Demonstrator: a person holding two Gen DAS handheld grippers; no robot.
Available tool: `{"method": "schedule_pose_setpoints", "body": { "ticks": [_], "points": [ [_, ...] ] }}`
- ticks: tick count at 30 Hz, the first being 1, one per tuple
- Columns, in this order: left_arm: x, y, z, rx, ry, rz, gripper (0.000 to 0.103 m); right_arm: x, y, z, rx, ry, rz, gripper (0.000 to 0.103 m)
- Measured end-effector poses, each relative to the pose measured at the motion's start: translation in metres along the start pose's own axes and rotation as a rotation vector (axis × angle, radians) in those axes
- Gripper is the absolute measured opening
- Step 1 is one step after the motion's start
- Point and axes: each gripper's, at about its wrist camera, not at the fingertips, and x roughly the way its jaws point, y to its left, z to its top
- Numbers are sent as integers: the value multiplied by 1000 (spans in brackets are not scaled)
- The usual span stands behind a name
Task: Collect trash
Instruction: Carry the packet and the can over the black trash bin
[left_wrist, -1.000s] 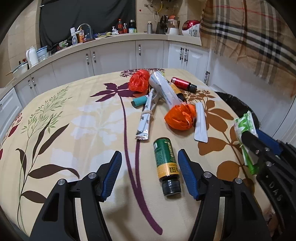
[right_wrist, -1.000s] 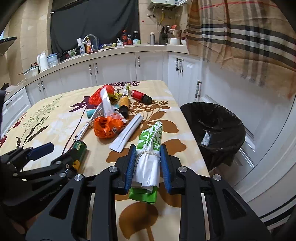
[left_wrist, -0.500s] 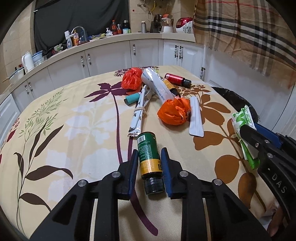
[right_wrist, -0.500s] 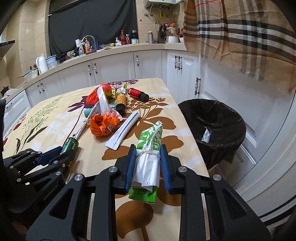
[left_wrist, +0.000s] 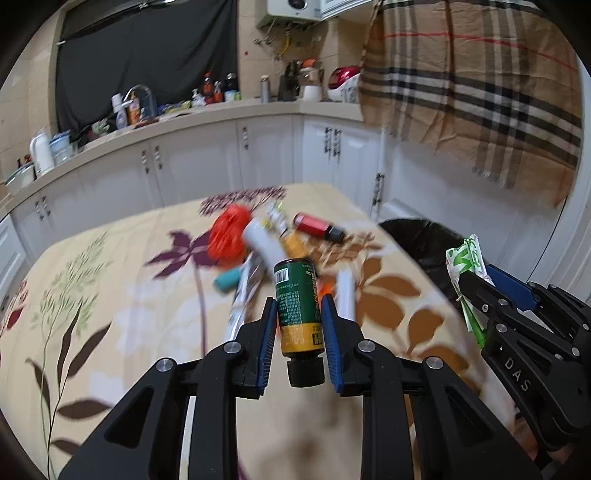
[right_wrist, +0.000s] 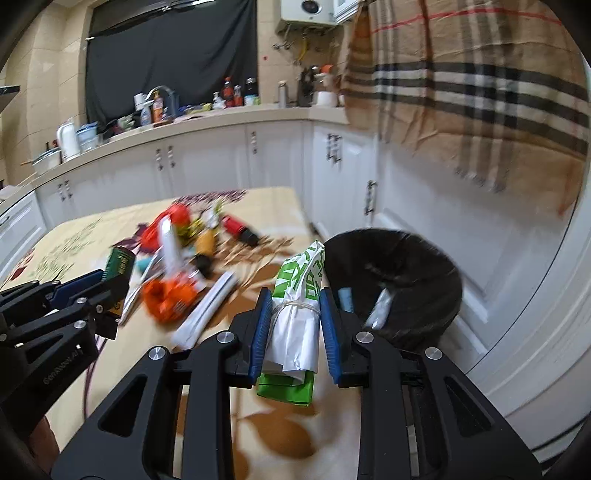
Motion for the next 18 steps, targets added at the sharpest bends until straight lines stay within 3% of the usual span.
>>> {"method": "schedule_pose_setpoints", "body": {
  "ticks": [10, 18],
  "points": [
    [39, -46, 55, 43, -54, -53, 25, 34, -61, 38, 44, -45, -118, 26],
    [83, -83, 80, 80, -31, -76, 25, 70, -100, 51, 80, -32, -161, 26]
  ]
}}
